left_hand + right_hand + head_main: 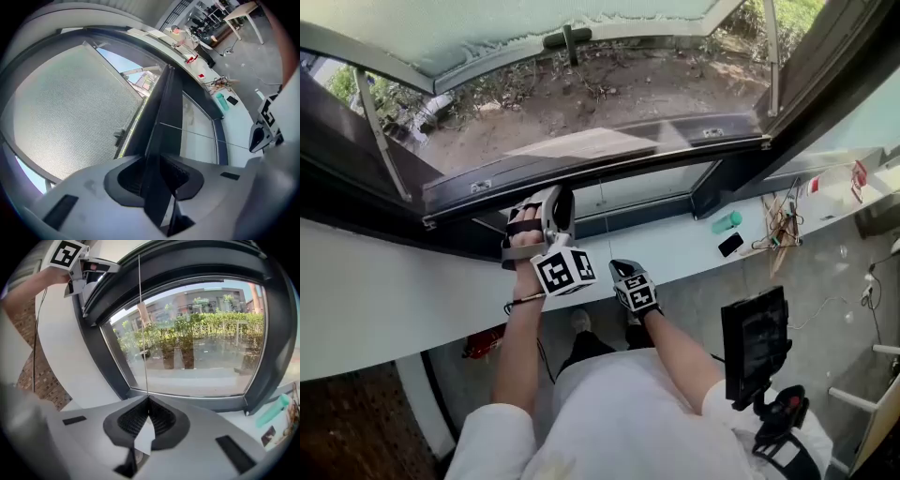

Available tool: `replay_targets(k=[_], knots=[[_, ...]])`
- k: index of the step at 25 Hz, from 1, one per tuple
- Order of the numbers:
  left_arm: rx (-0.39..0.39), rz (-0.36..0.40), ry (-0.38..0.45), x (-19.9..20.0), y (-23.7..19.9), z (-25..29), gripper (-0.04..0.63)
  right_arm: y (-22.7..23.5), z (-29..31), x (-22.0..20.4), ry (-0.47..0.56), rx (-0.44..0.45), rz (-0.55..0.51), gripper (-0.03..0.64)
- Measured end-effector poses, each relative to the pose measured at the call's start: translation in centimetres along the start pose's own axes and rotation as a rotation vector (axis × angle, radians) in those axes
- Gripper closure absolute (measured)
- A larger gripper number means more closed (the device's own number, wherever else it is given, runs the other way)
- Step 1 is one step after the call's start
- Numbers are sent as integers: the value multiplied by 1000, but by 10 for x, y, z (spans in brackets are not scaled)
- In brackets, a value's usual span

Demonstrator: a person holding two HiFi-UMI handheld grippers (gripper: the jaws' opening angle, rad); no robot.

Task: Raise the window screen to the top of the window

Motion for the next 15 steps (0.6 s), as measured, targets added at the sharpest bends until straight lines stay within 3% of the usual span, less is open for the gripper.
replay_targets(k=[4, 15], knots=[[19, -29, 11, -1, 1, -1, 502, 8, -10, -11, -35, -34, -53, 614], [43, -91, 37, 1, -5, -1, 502, 6, -24, -10, -35, -51, 41, 614]])
Point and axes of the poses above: the fingertips, and each gripper's own axes: z forward along the fingers, y to its right, x out of its top, the point moved 2 cm from there along -z, backward along the fingers, and after that the axes turned 11 degrees about -x, right-handed, at the moved point
